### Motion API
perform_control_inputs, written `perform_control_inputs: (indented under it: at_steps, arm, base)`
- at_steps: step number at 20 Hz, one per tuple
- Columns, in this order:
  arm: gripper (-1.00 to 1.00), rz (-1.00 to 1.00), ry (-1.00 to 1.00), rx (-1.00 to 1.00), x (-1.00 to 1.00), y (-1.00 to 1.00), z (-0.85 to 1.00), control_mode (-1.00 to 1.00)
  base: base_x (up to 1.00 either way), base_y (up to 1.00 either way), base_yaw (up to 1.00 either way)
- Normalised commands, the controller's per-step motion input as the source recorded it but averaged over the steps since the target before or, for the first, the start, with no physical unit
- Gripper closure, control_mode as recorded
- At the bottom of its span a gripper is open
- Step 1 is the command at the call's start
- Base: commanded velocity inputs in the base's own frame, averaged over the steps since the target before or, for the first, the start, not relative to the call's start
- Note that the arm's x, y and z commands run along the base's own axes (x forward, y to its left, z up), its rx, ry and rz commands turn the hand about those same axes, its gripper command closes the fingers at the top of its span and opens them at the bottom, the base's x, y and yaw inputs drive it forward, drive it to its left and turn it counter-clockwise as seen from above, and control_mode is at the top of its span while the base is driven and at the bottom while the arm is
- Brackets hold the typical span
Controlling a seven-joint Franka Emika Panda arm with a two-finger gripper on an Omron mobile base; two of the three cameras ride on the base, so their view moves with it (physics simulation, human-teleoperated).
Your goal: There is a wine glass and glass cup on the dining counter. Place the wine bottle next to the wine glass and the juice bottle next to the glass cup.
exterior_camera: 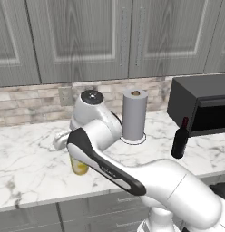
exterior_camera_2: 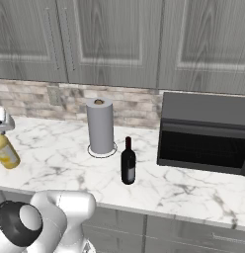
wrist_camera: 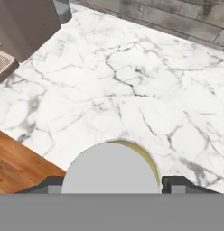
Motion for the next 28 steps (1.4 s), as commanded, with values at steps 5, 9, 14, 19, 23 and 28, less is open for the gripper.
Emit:
perform_control_inputs:
  at_steps: [5,9,14,19,23,28]
  arm:
    - [1.0,0.0,-0.02,0.2,-0.31,-0.52,0.14,-1.0]
    - [1.0,0.0,0.02,0.18,-0.23,-0.41,0.29,-1.0]
    - [1.0,-0.01,0.05,0.04,-0.19,-0.28,0.26,-1.0]
    - [1.0,-0.04,0.12,0.0,-0.1,-0.18,0.28,-1.0]
    - [1.0,-0.05,0.14,-0.01,-0.07,-0.11,0.28,-1.0]
    - [1.0,0.0,-0.02,-0.07,-0.19,-0.18,0.02,-1.0]
  base:
    - [0.0,0.0,0.0]
    - [0.0,0.0,0.0]
    - [0.0,0.0,0.0]
    - [0.0,0.0,0.0]
    - [0.0,0.0,0.0]
    - [0.0,0.0,0.0]
